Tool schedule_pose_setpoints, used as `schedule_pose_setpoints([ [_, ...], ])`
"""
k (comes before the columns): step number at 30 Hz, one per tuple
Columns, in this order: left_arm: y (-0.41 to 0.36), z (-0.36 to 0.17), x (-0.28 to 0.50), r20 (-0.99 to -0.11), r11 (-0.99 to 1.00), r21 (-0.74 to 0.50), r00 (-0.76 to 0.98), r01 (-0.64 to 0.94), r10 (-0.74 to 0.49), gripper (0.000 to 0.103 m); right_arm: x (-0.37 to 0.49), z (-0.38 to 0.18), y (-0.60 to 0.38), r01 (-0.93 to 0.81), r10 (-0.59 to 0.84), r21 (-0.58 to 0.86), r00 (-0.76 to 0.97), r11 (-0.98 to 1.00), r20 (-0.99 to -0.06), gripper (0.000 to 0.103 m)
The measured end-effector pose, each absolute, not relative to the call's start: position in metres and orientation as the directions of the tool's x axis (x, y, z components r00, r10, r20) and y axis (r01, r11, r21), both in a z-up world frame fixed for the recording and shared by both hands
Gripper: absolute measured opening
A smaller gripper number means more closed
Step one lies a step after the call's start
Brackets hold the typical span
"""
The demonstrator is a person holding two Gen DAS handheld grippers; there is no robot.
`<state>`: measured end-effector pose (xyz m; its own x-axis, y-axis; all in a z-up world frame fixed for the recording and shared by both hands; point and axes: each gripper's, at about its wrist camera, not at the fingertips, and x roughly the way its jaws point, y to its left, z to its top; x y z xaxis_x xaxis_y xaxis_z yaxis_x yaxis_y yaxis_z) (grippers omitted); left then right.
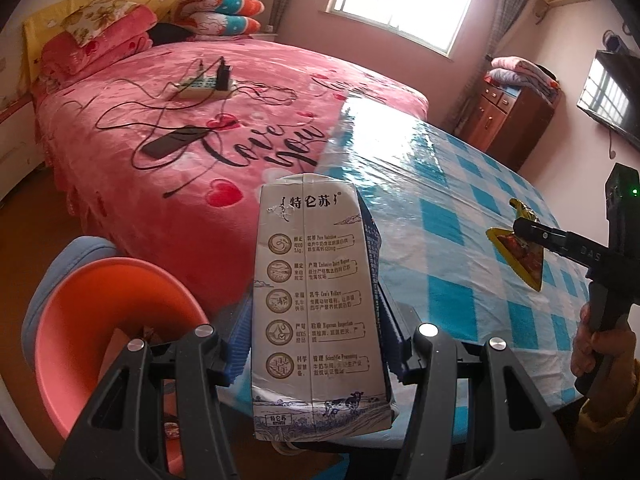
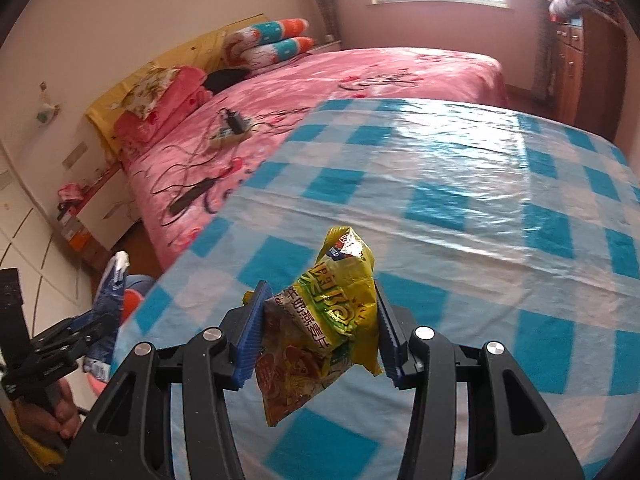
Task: Collect trash
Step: 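Carry the milk carton and yellow snack bag in both tools to the bucket, then open the left tool over the bucket while the right tool releases the snack bag into it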
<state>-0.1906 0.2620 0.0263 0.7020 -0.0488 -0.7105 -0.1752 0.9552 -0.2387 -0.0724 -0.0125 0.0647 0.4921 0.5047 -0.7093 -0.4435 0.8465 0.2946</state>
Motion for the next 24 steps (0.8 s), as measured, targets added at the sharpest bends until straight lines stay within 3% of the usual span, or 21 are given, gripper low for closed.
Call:
schedule_pose_setpoints([
  [13,0.321,0.012,-0.227,-0.731,0.916,-0.239,0.681,-0.321,0.048,0.056,-0.100,0.069,0.085,-0.590,0.663,0.419,0.283,0.690,-0.693,0.050],
  [24,0.383,-0.020,-0.262,-0.771,0.836,-0.258,0.624,-0.485,0.125,0.056,-0.136,0.083,0.198,-0.748,0.738,0.435,0.108,0.502,-0.666,0.051],
])
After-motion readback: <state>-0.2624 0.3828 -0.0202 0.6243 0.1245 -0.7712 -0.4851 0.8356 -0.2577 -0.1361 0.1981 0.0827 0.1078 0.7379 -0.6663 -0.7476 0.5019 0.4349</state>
